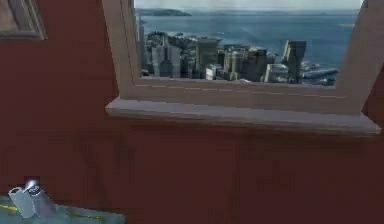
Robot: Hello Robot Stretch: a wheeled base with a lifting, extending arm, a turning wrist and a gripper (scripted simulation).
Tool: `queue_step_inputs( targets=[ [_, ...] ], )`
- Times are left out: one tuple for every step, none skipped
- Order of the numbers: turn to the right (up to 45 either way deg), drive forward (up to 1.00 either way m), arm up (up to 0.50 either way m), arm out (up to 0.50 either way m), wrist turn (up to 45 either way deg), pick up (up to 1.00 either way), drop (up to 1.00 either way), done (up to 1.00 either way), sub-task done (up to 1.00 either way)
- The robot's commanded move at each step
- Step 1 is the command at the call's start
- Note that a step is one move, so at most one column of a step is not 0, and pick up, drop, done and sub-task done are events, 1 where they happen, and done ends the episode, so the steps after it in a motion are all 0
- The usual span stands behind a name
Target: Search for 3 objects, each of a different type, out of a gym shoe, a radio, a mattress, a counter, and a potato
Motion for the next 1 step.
queue_step_inputs(
  targets=[
    [-45.0, 0.00, 0.00, 0.00, 0.0, 0.00, 0.00, 0.00, 0.00]
  ],
)
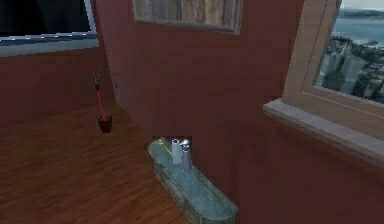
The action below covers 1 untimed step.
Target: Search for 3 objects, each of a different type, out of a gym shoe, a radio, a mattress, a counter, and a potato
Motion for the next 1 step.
queue_step_inputs(
  targets=[
    [0.0, 0.00, 0.00, 0.00, 0.0, 0.00, 0.00, 0.00, 1.00]
  ],
)
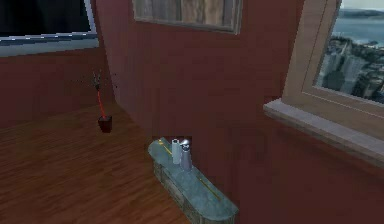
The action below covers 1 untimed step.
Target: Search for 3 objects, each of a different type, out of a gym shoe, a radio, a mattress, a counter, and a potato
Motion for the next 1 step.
queue_step_inputs(
  targets=[
    [-45.0, 0.00, 0.00, 0.00, 0.0, 0.00, 0.00, 0.00, 0.00]
  ],
)
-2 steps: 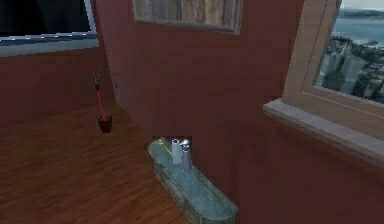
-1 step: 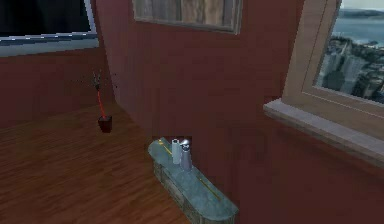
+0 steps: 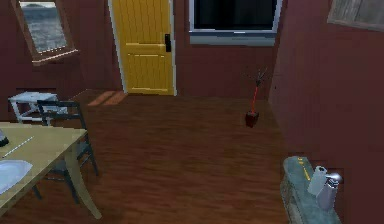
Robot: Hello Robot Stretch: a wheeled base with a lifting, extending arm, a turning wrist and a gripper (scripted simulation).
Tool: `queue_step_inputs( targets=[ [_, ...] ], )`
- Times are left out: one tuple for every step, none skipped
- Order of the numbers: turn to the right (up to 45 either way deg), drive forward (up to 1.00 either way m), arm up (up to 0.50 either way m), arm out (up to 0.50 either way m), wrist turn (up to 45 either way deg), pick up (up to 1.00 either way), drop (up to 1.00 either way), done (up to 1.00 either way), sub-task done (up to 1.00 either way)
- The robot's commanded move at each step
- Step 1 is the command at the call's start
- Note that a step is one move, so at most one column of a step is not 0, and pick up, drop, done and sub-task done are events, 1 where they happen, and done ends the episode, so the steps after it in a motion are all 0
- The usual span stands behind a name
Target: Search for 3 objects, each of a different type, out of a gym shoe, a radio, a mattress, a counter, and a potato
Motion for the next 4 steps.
queue_step_inputs(
  targets=[
    [-3.0, 0.00, 0.00, 0.00, 0.0, 0.00, 0.00, 0.00, 0.00],
    [0.0, 1.00, 0.00, 0.00, 0.0, 0.00, 0.00, 0.00, 0.00],
    [-6.0, 0.00, 0.00, 0.00, 0.0, 0.00, 0.00, 0.00, 0.00],
    [-3.0, 0.00, 0.00, 0.00, 0.0, 0.00, 0.00, 0.00, 0.00]
  ],
)
